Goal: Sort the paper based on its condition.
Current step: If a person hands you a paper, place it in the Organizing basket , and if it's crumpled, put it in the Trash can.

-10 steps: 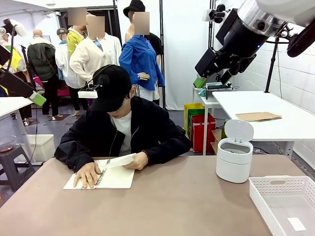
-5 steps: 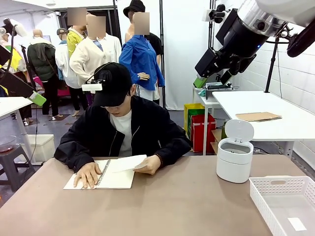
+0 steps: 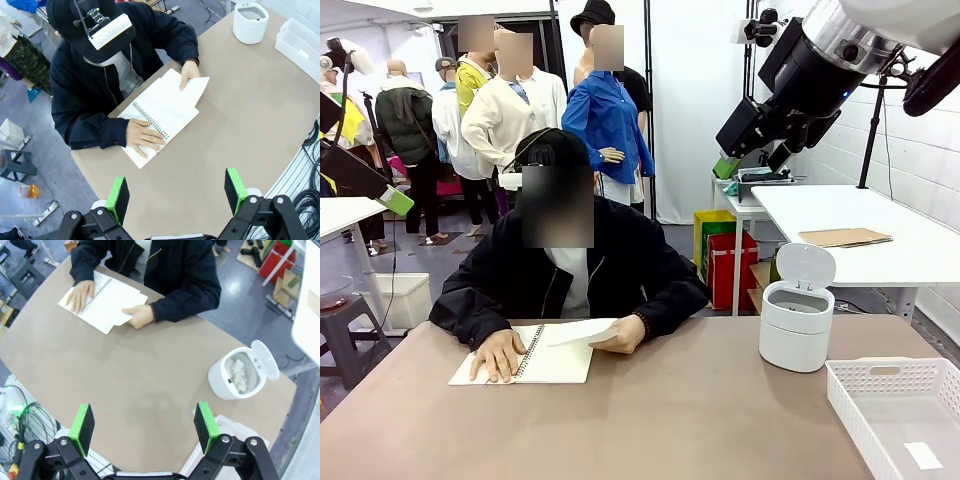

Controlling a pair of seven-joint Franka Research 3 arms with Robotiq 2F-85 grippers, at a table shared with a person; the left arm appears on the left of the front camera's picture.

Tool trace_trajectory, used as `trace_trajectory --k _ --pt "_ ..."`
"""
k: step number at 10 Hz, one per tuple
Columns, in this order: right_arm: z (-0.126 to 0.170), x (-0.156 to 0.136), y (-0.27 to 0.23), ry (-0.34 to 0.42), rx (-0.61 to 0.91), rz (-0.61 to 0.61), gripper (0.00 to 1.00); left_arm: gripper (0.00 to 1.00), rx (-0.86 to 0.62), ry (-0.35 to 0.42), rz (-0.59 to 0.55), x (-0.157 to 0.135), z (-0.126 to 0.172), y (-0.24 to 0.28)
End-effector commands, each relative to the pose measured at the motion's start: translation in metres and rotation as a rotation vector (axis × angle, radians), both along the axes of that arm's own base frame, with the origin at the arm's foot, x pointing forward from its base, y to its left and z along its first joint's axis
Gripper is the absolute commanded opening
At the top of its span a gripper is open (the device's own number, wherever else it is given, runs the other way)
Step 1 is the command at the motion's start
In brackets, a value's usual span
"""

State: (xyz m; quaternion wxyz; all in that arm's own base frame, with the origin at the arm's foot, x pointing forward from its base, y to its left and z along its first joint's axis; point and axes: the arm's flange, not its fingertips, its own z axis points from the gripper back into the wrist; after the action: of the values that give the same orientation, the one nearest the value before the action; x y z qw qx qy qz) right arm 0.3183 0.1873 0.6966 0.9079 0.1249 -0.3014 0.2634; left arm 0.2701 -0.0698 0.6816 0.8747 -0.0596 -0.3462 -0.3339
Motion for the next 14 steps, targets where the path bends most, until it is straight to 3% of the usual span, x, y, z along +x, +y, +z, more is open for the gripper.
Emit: trace_trajectory --k 1,14 --pt "-0.0001 0.0000 0.0000 0.000 0.000 0.000 1.00 1.00 0.001 0.001 0.001 -0.0005 0.0006 0.0006" --pt "-0.0001 0.0000 0.0000 0.000 0.000 0.000 1.00 1.00 0.001 0.001 0.001 -0.0005 0.0006 0.0006"
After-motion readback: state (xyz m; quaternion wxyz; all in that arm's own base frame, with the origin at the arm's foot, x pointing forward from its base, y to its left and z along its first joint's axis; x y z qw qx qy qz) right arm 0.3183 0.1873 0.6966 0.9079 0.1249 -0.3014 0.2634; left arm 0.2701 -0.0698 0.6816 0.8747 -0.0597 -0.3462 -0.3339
